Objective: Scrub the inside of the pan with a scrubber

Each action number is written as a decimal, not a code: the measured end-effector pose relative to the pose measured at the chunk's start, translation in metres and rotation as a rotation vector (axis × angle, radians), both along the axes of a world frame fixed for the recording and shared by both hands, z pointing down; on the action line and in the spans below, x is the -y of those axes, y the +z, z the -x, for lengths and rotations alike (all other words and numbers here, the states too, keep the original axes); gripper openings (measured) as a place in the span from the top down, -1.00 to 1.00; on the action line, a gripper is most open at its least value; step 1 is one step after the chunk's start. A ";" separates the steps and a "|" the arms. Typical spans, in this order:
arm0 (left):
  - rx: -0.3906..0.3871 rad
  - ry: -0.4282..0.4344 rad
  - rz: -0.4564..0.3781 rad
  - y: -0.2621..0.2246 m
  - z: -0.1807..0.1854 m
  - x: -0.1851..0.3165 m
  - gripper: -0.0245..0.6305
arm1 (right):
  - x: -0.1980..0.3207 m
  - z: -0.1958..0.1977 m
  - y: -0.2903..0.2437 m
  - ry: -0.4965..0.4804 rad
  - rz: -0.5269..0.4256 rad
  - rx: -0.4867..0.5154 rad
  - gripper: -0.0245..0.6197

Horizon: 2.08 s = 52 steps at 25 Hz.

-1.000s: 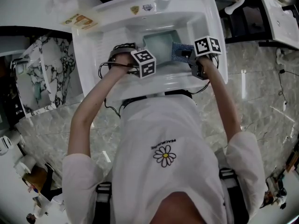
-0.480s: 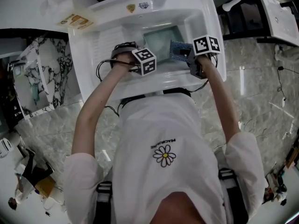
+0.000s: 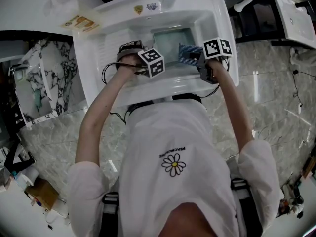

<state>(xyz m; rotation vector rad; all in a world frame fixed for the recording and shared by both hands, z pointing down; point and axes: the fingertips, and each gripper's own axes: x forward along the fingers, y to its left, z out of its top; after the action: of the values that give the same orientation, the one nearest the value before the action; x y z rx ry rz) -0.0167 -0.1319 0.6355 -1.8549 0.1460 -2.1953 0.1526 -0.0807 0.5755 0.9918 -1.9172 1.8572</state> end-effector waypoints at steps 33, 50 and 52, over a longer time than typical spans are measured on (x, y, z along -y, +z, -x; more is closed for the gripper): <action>-0.768 -0.306 -0.263 -0.224 -0.082 0.077 0.14 | 0.045 -0.009 -0.088 0.049 -0.298 -0.115 0.74; -1.515 -0.728 -0.411 -0.331 -0.029 0.024 0.88 | 0.056 0.023 -0.262 0.244 -1.085 -0.587 0.74; -1.554 -0.761 -0.457 -0.328 -0.019 0.014 0.87 | 0.049 0.026 -0.258 0.279 -1.107 -0.610 0.74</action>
<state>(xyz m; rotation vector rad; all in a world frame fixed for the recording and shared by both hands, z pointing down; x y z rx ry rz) 0.0019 -0.1461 0.3070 -2.8698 1.5954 -0.2438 0.1266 -0.1294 0.3175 1.8950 -2.3760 0.2822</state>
